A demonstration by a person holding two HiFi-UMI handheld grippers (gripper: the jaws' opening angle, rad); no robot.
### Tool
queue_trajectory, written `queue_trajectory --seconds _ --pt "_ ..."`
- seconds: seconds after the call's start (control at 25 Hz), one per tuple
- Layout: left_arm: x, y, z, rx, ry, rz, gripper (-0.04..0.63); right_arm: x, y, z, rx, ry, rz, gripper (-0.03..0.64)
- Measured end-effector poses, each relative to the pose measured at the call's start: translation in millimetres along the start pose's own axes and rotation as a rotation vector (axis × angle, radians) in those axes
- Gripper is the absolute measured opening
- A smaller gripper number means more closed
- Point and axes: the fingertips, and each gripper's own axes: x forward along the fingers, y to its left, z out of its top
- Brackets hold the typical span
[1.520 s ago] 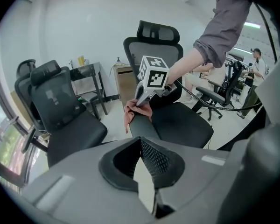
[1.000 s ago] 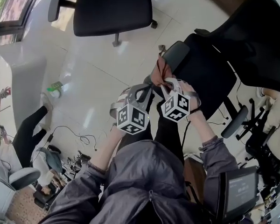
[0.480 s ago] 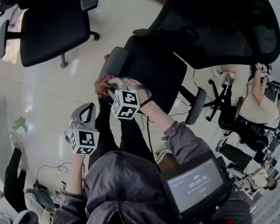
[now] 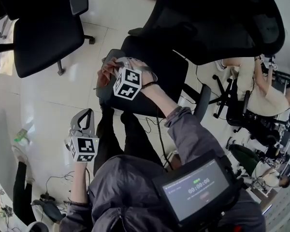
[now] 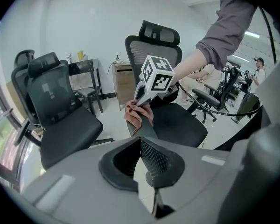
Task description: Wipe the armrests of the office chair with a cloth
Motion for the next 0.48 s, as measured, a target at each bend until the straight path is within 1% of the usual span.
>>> queue_trajectory --seconds 0.12,0.2,0.28,0.48 --pt "0 -1 2 0.003 -0.002 -0.008 0.017 3 -11 -2 0.019 0.021 -0.065 0.041" --pt "1 -2 4 0.005 -0.005 -0.016 0.017 6 -12 -1 0.023 0.035 -0.089 0.041" --pt "2 -3 6 0.006 -0.007 -0.020 0.017 8 -6 1 0.014 0.036 -0.086 0.041" --pt "3 -2 7 -0.001 -0.010 -0.022 0.017 1 22 9 -0.009 0.007 -0.036 0.040"
